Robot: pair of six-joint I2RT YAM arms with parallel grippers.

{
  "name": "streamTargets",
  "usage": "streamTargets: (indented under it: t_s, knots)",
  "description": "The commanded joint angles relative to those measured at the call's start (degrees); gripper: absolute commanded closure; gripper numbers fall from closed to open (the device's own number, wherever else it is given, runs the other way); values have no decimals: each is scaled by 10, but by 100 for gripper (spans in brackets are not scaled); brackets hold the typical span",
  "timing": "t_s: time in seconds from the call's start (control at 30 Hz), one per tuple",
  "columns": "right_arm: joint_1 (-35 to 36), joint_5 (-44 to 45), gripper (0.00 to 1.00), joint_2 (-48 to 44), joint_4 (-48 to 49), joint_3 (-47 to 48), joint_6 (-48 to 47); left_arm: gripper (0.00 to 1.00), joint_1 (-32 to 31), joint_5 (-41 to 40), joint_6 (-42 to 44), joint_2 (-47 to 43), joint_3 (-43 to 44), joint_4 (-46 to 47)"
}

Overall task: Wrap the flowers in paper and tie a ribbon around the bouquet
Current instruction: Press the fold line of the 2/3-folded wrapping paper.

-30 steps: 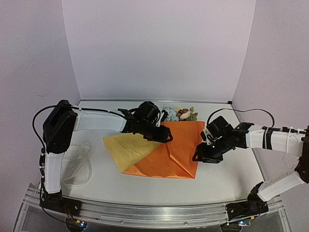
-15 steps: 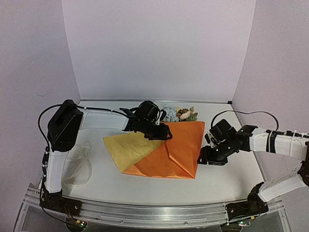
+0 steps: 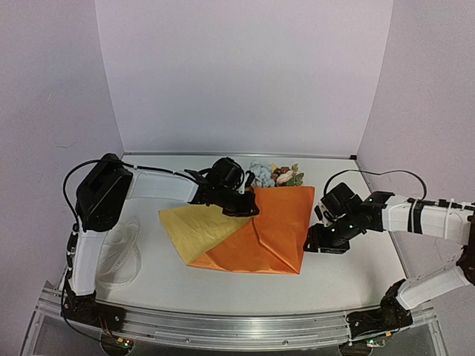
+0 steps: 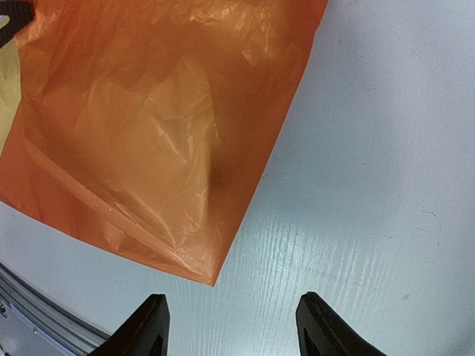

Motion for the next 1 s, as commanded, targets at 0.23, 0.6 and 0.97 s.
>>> streamTargets:
  t_s: [0.23, 0.6, 0.97]
  knots:
    - [0, -52, 54, 77, -3, 77, 24, 100, 2, -24, -1, -84, -82, 44]
    - [5, -115, 67, 159, 98, 62, 130, 100, 4, -40, -12, -92, -112, 61]
    - [11, -118, 80, 181, 142, 16, 160, 100, 6, -70, -23, -65, -114, 56]
